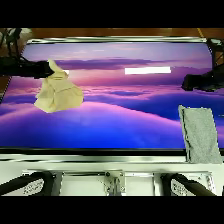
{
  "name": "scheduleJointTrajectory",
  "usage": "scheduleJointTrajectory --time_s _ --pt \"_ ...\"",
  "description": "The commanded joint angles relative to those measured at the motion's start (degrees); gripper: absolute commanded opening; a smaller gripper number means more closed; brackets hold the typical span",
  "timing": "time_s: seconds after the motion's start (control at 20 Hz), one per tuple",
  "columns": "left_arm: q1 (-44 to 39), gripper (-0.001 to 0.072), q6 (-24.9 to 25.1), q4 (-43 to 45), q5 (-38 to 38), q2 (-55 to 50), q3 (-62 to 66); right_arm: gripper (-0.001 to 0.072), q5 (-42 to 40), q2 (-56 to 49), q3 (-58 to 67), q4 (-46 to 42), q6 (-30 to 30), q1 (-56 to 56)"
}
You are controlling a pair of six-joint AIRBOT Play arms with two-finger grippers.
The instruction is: Fold the shirts.
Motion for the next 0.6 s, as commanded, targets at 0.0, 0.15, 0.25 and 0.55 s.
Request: scheduleJointTrajectory --time_s 0.0,0.15,0.25,0.55 --pt "-12.13 0.0036 0.76 -5.18 -0.37 7.06 0.07 0.0617 6.69 3.26 2.54 2.58 2.47 0.0" --pt "-24.7 0.0036 -1.97 -5.18 0.94 4.85 -3.37 0.0617 16.65 4.55 2.51 1.92 2.23 0.0" --pt "-32.09 0.0036 -2.8 -5.2 4.07 1.64 -7.52 0.0617 21.49 4.63 2.51 1.95 1.79 0.0" --pt "-49.9 0.0692 -5.86 -5.86 16.11 -16.35 -11.08 0.0617 20.9 4.63 2.51 2.36 1.86 0.0"
